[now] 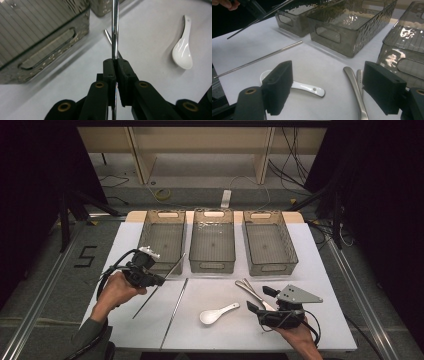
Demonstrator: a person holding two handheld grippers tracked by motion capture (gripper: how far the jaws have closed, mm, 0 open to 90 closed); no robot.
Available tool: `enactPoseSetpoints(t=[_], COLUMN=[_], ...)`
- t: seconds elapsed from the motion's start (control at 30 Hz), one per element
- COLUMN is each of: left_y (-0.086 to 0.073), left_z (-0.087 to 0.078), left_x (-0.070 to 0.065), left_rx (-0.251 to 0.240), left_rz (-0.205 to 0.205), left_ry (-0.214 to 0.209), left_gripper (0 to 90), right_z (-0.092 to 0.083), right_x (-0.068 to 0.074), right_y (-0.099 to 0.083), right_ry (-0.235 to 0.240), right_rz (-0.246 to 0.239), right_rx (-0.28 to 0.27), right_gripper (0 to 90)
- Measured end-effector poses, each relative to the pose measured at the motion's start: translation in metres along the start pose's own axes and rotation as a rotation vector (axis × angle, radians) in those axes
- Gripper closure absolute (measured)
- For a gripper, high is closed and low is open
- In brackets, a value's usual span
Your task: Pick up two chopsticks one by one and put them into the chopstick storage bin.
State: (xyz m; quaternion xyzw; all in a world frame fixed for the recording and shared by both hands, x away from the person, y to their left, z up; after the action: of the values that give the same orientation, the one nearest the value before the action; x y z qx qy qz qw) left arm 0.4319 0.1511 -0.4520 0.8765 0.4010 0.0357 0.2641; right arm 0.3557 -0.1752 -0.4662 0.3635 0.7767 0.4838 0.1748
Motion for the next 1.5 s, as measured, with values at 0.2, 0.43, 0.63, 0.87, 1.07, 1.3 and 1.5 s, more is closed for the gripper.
enactPoseSetpoints(t=[0.2,0.43,0.63,0.87,1.07,1.3,1.5], left_y=[0.023,0.052,0.074,0.093,0.106,0.118,0.124], left_z=[-0.015,-0.022,-0.031,-0.041,-0.047,-0.044,-0.036], left_x=[0.008,0.014,0.023,0.051,0.064,0.080,0.094], left_rx=[-0.074,-0.135,-0.168,-0.198,-0.239,-0.258,-0.261], left_rz=[-0.006,-0.003,-0.012,-0.071,-0.081,-0.106,-0.147], left_ry=[0.002,0.024,0.048,0.076,0.114,0.132,0.116], left_gripper=[85.1,85.0,85.0,85.0,85.0,85.0,84.9], right_z=[0.000,-0.001,-0.002,-0.002,-0.002,-0.002,-0.002], right_x=[-0.001,-0.003,-0.002,-0.002,-0.002,-0.002,-0.001], right_y=[0.000,0.000,0.000,0.000,0.000,0.000,0.000], right_ry=[-0.001,-0.002,0.001,-0.001,0.004,0.006,0.009], right_rz=[0.001,0.011,0.006,0.011,0.010,0.014,0.010], right_rx=[-0.001,-0.006,-0.008,-0.008,-0.007,-0.011,-0.009], right_gripper=[25.6,25.6,25.7,25.6,25.6,25.6,25.6])
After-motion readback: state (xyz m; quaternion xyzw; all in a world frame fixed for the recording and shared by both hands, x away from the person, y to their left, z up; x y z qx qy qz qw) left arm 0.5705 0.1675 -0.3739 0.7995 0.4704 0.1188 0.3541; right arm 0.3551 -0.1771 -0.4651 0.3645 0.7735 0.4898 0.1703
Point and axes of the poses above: each handheld gripper's, and its own axes: z roughly forward along the jaws, y roughly out of its top, x roughly to its left, the point moved 8 cm from there along z, roughly forward along the jaws, and after that the axes turned 2 degrees about x, right-handed, at the moved point
